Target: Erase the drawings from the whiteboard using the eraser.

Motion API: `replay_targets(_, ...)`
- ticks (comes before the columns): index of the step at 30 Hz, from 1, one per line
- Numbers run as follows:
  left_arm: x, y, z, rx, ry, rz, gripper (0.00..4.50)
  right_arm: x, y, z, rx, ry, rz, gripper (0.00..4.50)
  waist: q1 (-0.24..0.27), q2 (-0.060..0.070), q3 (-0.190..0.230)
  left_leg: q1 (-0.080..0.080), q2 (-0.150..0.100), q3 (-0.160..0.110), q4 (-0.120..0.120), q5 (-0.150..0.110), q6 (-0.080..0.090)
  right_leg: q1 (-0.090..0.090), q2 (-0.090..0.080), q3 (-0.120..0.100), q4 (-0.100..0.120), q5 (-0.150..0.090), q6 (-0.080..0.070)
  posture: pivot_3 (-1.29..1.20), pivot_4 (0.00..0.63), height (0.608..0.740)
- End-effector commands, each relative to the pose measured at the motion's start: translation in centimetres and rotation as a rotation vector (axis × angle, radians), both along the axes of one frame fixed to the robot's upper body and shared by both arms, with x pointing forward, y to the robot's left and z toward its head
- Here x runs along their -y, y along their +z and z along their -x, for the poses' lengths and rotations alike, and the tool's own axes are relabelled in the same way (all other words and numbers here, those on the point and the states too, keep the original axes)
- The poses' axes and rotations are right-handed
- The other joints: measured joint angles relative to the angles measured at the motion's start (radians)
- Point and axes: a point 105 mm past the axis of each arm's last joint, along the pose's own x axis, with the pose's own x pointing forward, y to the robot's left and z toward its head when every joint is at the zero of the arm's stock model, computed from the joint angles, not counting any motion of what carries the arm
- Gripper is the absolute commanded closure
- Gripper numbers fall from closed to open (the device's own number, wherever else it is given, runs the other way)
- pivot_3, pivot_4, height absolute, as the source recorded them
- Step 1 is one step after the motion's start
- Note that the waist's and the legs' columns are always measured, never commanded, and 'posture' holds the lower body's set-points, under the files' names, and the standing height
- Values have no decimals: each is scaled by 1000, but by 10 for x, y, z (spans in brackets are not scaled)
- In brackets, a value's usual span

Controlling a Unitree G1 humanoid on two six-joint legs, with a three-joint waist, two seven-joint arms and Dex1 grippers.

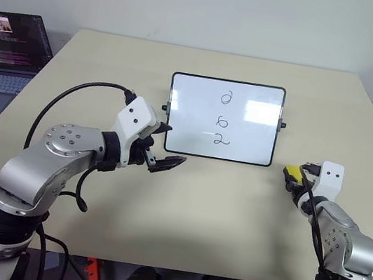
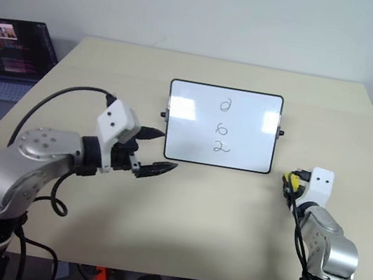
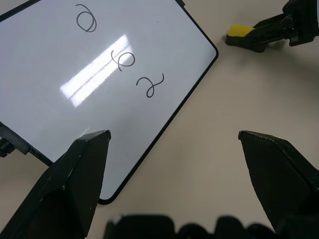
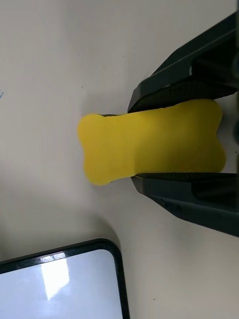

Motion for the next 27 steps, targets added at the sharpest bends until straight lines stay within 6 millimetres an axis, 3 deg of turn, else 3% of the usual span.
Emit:
replay_targets(1,3,12,2,51,-20,2,0,1,14,-3,60,-3,-4,3125,0,0,0,0,0,0,0,0,0,0,0,0,0,0,0,0,150,740)
replay_targets(9,2,13,4,47,-19,1,0,-10,34,-9,130,77,67,3125,-1,0,0,0,0,0,0,0,0,0,0,0,0,0,0,0,150,740)
replay_targets(20,-3,12,7,41,5,-9,0,-51,89,-30,315,253,137,3125,-1,0,0,0,0,0,0,0,0,0,0,0,0,0,0,0,150,740)
replay_targets(27,-9,9,7,41,26,-20,0,-80,106,-52,407,365,180,3125,-3,0,0,0,0,0,0,0,0,0,0,0,0,0,0,0,150,740)
